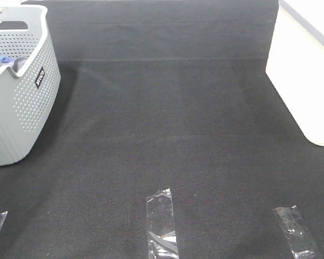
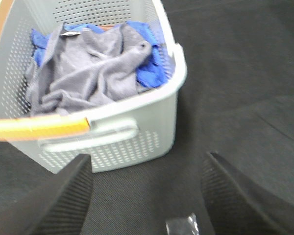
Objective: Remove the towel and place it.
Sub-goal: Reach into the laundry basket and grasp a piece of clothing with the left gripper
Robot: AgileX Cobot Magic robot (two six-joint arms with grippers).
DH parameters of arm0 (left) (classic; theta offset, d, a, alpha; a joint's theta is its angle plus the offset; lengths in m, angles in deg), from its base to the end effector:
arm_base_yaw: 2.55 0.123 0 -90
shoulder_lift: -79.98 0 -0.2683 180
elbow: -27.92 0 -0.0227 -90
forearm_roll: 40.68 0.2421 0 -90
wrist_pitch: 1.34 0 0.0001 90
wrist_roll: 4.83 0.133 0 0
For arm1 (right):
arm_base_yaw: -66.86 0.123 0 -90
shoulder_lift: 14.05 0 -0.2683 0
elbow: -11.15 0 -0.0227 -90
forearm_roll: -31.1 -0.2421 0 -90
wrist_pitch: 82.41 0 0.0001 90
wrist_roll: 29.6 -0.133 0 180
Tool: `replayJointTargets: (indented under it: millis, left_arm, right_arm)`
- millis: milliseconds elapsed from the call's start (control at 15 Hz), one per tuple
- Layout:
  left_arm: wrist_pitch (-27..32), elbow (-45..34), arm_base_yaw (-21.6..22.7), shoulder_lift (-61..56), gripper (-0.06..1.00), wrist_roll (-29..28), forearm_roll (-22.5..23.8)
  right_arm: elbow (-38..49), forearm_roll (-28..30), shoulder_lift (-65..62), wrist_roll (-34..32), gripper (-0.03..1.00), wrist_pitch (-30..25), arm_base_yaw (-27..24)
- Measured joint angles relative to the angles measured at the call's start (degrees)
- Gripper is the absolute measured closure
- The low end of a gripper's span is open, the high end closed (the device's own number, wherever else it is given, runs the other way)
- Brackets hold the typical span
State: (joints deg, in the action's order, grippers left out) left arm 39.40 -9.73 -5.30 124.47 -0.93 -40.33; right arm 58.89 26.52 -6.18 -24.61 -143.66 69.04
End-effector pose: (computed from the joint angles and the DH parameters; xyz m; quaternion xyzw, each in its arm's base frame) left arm 0.1568 -0.0070 0.2943 0.0520 0.8768 0.0077 0.4780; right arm 0.0392 0.0108 0.2553 -0.0552 0.8495 0.0271 0.5239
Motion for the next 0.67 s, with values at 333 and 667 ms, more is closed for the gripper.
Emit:
replayJointTargets:
  millis: [333, 667]
  left_arm:
    - [5.21, 18.16, 0.0, 26.36, 0.33, -7.16, 7.39]
    - [11.92, 33.17, 0.0, 46.64, 0.33, -10.54, 17.19]
  right_arm:
    - [0.0, 0.0, 0.0, 0.0, 0.22, 0.0, 0.0]
    - [0.0, 0.0, 0.0, 0.0, 0.22, 0.0, 0.0]
